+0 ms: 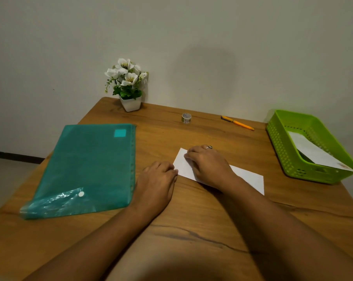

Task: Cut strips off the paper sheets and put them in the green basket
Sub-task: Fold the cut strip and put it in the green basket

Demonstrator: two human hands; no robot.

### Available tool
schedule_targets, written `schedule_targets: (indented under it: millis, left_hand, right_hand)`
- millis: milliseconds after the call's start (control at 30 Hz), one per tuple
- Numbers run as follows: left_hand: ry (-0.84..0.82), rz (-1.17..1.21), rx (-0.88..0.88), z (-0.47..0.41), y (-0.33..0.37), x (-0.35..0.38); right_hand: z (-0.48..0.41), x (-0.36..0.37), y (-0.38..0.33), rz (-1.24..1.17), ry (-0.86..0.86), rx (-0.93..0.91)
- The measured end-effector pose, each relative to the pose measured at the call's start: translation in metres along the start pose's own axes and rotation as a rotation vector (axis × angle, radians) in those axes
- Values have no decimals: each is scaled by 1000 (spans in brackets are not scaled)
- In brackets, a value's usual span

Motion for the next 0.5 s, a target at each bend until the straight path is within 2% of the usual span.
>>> schedule_targets:
  millis: [133,233,367,500]
  left_hand:
    - [-8,16,-17,0,-1,-2]
    - [-24,26,-35,0,-2,-1]
    - [-41,20,-36,1,-1,-2]
    - [-42,23,-40,0,0,-4]
  right_hand:
    - [2,7,-24,-1,-23,-147]
    - [5,12,-29,-51,1,-175]
    - [5,14,-26,-11,31,-150]
    - [-9,11,-17,38,64,-31]
Point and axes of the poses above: each hand's wrist, its own z-axis away from the middle knuckle, its own x-axis out of the palm, y = z × x, the point moved 3 cm from there along -z, towards the middle knuckle, and after that the axes turned 8 degrees about -y, right-handed, at the moved point
